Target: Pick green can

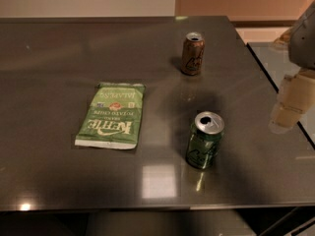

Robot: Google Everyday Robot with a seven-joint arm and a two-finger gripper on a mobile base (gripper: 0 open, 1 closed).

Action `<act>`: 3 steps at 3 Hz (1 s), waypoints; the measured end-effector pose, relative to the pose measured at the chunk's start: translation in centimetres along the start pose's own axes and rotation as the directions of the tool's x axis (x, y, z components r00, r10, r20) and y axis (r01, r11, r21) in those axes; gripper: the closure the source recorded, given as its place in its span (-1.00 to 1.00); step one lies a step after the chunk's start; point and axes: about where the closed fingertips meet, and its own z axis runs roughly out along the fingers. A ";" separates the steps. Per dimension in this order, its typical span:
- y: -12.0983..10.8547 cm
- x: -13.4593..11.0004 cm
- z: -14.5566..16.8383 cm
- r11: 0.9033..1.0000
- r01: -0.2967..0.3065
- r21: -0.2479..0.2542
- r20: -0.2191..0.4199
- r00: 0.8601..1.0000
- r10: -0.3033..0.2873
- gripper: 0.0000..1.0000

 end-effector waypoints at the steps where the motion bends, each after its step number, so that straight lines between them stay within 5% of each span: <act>1: 0.0 -0.1 -0.1 1.000 0.000 0.000 0.004 1.000 0.000 -1.00; 2: 0.9 -1.1 0.2 0.998 0.013 -0.055 0.067 0.998 -0.009 -1.00; 3: 3.4 -3.6 1.3 0.986 0.068 -0.153 0.177 0.983 -0.040 -1.00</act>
Offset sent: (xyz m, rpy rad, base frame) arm -0.0208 0.0419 -0.0119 0.2459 0.1523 0.1378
